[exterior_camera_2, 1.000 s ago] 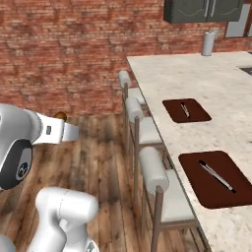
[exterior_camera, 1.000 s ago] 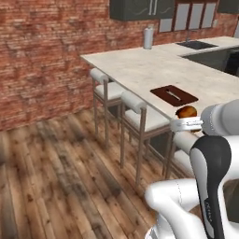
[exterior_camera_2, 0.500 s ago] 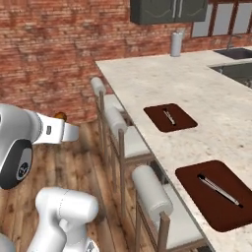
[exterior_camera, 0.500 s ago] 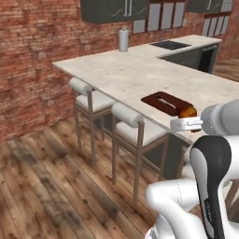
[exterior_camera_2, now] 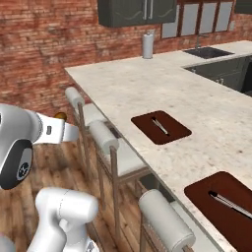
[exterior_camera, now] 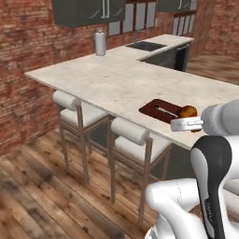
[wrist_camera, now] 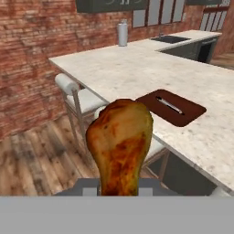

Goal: Gather the cucumber and sweet potato from the fridge and place them on a tray on the dining counter. Then gather the steak and chicken drumstick from the fridge and place them on the other tray.

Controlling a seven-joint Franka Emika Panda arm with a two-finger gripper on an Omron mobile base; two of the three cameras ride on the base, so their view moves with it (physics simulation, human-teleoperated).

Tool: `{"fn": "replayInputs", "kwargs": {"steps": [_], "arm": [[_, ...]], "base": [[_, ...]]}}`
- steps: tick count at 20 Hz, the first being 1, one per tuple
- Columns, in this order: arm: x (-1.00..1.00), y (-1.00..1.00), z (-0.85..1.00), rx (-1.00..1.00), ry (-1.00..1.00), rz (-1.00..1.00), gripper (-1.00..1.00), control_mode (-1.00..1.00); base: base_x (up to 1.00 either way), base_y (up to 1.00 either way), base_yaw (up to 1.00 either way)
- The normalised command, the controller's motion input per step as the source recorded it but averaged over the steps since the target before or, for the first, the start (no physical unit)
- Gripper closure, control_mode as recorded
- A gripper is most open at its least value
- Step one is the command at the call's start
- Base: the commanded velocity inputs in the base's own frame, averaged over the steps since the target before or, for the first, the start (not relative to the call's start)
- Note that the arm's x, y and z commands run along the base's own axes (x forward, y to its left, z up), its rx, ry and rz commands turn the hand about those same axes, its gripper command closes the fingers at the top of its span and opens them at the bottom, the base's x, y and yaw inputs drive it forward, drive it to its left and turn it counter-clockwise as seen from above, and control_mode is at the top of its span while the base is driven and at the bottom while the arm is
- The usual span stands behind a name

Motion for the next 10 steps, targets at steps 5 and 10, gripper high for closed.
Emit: {"fn": "replayInputs", "kwargs": {"steps": [5, 10], "arm": [[0.00, 0.00, 0.00, 0.00, 0.00, 0.00, 1.00, 1.00], [0.00, 0.00, 0.00, 0.00, 0.00, 0.00, 1.00, 1.00]], "base": [[0.54, 0.49, -0.35], [0.47, 0.39, -0.33]]}}
